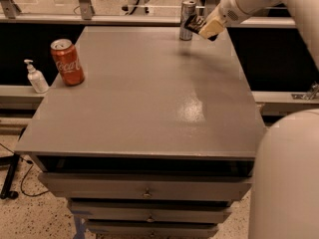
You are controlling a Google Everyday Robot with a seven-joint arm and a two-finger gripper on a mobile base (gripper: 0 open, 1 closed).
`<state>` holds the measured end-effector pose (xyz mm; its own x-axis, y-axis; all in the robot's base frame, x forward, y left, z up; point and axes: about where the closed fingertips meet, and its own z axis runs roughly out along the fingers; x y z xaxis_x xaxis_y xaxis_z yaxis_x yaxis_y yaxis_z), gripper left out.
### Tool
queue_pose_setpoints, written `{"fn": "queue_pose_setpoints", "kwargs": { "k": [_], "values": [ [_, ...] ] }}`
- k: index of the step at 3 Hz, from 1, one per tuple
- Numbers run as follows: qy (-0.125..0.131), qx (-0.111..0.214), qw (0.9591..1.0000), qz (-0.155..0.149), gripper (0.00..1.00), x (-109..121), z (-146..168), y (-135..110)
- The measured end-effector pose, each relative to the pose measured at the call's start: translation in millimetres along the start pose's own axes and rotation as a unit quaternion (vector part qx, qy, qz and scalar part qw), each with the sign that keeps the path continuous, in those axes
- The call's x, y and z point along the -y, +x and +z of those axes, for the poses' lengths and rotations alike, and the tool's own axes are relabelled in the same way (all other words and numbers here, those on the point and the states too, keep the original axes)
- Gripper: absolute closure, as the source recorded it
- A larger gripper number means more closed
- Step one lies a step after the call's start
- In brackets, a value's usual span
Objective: Move rxbar chocolate near redbull can
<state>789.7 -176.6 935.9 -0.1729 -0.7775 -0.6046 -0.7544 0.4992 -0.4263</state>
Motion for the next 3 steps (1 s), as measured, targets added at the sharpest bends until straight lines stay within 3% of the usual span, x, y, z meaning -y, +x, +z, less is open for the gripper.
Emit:
{"fn": "queue_pose_setpoints", "kwargs": {
  "k": [1,2,3],
  "values": [
    [-0.002,-0.007,0.9999,0.01,1.0,11.2,18.3,18.5],
    [-0.002,-0.006,0.9997,0.022,0.82,19.8,28.1,29.9],
    [-0.008,-0.002,0.9995,0.032,0.58,23.0,38.9,34.5]
  ]
}}
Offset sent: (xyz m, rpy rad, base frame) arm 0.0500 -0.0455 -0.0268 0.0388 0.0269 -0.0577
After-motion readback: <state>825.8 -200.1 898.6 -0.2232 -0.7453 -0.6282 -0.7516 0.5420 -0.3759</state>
